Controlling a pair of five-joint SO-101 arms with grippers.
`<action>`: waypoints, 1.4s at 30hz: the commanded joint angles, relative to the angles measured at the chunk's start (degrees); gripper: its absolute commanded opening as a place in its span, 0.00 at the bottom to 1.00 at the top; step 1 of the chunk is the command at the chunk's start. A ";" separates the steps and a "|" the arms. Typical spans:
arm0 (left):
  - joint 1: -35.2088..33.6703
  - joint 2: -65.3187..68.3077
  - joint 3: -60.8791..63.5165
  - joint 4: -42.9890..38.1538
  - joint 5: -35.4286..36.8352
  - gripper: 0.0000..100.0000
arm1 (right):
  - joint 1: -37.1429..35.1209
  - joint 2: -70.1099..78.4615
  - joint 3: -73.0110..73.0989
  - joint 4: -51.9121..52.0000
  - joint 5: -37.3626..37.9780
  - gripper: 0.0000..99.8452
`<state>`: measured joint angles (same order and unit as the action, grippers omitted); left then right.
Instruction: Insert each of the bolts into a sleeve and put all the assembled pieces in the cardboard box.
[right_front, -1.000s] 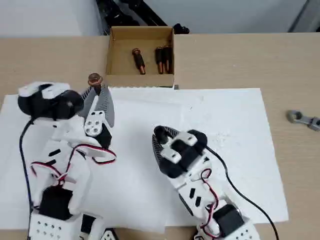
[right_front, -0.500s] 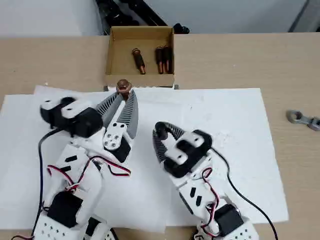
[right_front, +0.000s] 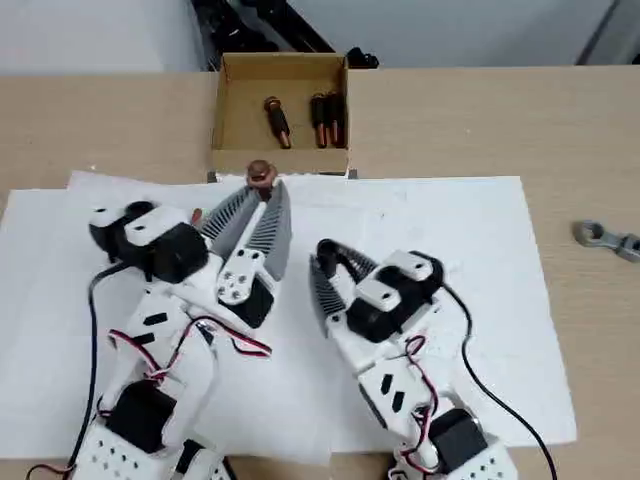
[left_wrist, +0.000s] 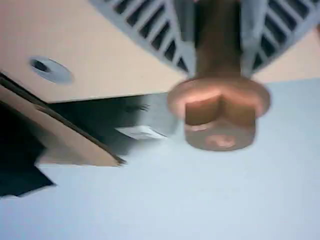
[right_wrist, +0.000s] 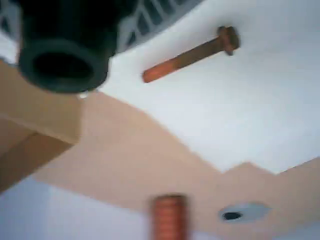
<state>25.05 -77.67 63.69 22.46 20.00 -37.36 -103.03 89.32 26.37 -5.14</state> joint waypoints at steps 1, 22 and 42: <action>0.09 -0.79 -0.48 -1.76 0.26 0.00 | -4.35 -0.40 0.00 -0.92 0.62 0.00; 0.35 -1.23 -0.40 7.03 -1.49 0.00 | -8.84 -0.57 2.11 -0.92 4.75 0.00; 0.00 -1.32 6.99 2.29 -1.49 0.00 | -8.84 -0.66 1.93 -0.75 4.66 0.00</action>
<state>25.23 -77.85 71.25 26.68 18.86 -45.80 -103.03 91.96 26.37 -1.01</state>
